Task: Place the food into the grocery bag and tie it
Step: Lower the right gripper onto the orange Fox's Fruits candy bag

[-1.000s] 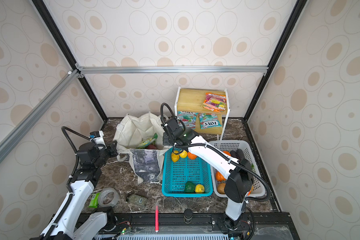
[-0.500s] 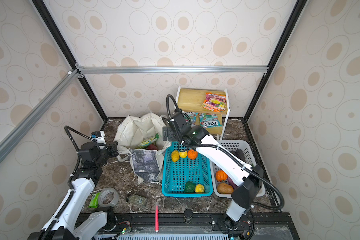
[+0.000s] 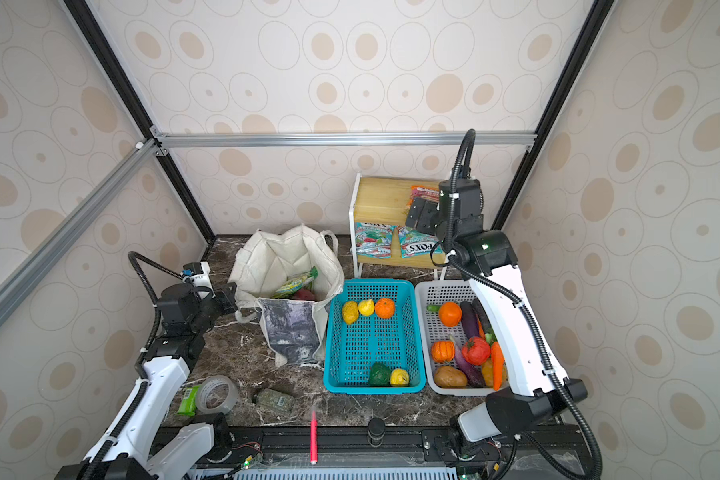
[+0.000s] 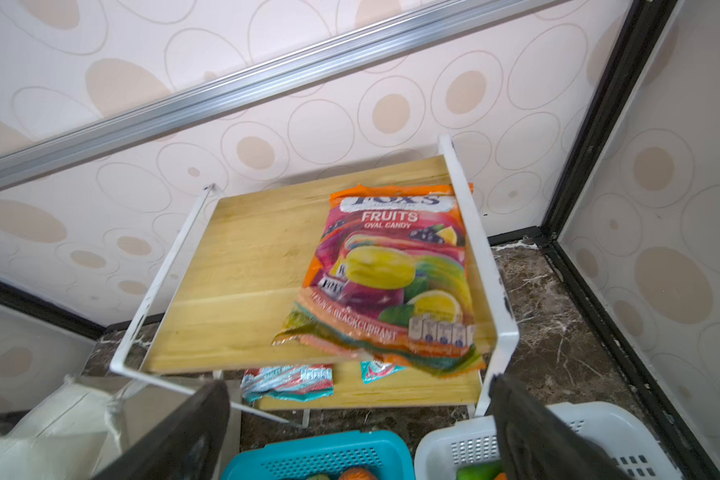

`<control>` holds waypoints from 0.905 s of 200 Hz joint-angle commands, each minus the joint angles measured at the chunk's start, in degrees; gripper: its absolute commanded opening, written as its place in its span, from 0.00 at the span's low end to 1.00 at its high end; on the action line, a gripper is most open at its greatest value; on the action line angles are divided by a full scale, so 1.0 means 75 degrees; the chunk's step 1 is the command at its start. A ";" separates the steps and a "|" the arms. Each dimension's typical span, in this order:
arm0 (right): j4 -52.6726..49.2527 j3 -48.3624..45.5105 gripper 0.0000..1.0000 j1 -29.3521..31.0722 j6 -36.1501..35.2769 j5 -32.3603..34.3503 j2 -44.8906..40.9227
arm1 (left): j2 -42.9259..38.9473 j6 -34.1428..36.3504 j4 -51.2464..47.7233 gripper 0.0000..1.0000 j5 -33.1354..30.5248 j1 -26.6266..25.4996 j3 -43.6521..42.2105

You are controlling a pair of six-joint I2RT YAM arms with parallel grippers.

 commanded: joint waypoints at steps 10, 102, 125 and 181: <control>-0.0765 0.1337 1.00 -0.0338 -0.0356 -0.0221 0.1138 | -0.0148 -0.0003 0.0137 0.00 0.0068 0.0033 0.0214; -0.1862 0.3193 0.96 -0.0346 -0.0709 -0.0529 0.2879 | -0.0028 -0.0016 0.0125 0.00 0.0194 0.0029 0.0224; -0.1728 0.3146 0.94 -0.0333 -0.0626 -0.1044 0.2916 | -0.0011 -0.0011 0.0128 0.00 0.0207 0.0038 0.0226; -0.1677 0.3761 0.93 -0.0193 -0.0526 -0.1606 0.3233 | -0.0027 -0.0002 0.0113 0.00 0.0190 0.0030 0.0225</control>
